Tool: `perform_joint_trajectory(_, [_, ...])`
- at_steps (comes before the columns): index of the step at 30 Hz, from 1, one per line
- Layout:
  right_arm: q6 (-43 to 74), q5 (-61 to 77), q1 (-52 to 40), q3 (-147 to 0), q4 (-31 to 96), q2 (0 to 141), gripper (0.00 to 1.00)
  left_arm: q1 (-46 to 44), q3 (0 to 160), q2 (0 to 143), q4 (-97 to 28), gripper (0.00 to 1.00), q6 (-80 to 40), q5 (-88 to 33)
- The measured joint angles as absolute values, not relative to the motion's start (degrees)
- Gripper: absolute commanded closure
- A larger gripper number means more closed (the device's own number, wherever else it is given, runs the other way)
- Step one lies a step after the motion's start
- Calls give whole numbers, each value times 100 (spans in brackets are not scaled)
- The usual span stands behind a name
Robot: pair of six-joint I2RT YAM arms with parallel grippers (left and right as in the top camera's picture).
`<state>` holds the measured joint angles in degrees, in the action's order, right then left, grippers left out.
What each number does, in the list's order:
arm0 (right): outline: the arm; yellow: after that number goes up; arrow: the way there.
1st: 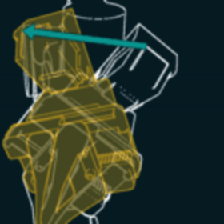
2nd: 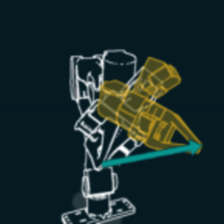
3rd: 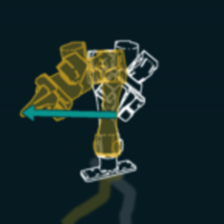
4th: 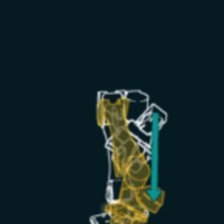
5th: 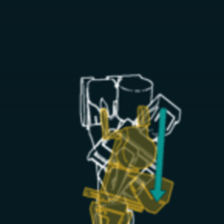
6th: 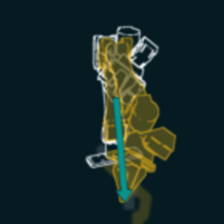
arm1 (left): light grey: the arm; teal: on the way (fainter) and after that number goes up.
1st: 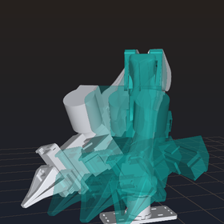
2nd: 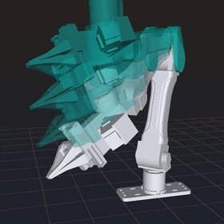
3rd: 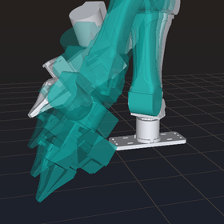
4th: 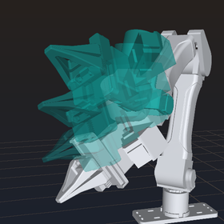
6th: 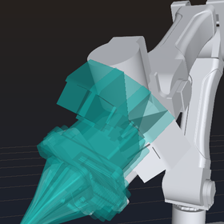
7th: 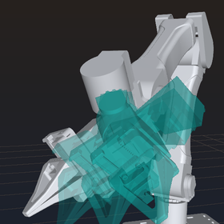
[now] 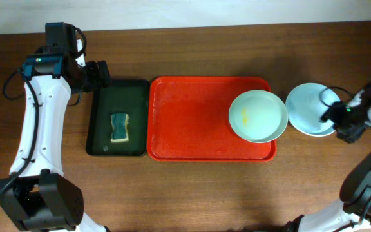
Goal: Clean dirty plates on tray and stack at the side
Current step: 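Release the stacked plate and move the right gripper to the yellow-stained plate, then grip the yellow-stained plate rim and drag it to the red tray center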
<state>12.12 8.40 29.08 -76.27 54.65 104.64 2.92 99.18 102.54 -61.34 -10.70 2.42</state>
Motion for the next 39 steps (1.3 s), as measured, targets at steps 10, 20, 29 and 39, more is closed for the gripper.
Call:
perform_joint_trajectory(10, [399,340,1212,-7627,5330,10464,46,292,9918,10254,-6134,1,-1070,242])
perform_joint_trajectory(20, [322,-40,1007,-7627,5262,10464,53,292,9918,10254,-6134,1,-1070,242])
perform_joint_trajectory(29, [316,23,1007,-7607,5199,10464,53,292,9918,10254,-6134,1,-1070,242])
perform_joint_trajectory(39, [316,196,1007,-7091,4661,10495,85,292,9918,10254,-6134,0,-1070,242])
